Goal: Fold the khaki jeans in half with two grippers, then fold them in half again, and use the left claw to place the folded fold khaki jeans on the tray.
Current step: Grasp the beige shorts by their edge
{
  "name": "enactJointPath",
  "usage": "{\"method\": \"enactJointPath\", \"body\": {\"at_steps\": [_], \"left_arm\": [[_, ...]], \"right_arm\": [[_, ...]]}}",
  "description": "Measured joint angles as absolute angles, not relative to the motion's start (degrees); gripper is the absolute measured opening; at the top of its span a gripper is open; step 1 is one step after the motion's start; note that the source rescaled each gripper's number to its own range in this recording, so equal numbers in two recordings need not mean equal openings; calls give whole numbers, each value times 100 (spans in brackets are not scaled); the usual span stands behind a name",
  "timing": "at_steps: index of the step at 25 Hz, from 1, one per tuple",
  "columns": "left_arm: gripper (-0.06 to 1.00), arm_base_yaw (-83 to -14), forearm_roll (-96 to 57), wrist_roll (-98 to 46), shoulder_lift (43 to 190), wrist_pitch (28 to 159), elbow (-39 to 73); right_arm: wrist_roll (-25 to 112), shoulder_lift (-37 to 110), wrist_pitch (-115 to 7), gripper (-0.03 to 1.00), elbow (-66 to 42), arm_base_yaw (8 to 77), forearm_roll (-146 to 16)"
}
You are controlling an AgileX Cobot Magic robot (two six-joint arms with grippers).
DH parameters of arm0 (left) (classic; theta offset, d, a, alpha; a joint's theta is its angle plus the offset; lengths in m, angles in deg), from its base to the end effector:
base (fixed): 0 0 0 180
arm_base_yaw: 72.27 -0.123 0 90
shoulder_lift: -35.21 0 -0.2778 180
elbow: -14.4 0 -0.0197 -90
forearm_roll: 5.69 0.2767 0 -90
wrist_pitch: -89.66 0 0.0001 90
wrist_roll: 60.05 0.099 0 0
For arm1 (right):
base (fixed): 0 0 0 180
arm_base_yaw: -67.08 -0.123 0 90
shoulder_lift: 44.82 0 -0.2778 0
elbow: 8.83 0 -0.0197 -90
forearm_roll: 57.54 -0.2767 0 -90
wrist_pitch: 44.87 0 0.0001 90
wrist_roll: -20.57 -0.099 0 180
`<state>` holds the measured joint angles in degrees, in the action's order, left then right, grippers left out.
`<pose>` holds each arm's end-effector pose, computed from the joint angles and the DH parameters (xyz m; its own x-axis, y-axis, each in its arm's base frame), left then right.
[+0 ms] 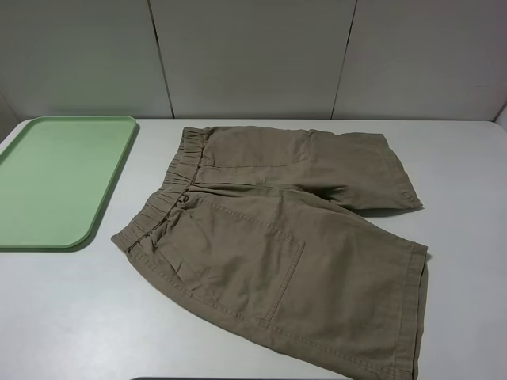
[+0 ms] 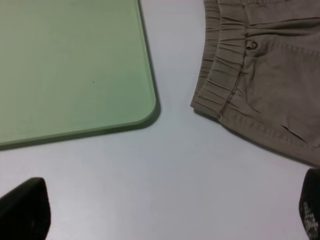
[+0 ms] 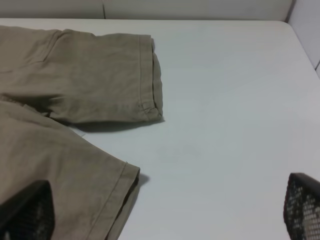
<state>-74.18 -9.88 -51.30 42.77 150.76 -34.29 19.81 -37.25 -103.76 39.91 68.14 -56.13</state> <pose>0.0317 -0.0053 0.2843 -0.4523 0.1018 -0.8861 0.0770 0.9942 0.0749 0.0334 -0.0027 0.2873 -0.4256 0.0084 -0.9049 0.0378 0.9992 -0.0085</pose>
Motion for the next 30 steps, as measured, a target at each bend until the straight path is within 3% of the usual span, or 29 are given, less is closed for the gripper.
{"method": "enactJointPath", "body": {"at_steps": [30], "left_arm": [[100,-7418,-988,-5130,4277,15069,-3429]], "right_arm": [[1981,-3725,-10376,100,3991,6814,-5613]]}}
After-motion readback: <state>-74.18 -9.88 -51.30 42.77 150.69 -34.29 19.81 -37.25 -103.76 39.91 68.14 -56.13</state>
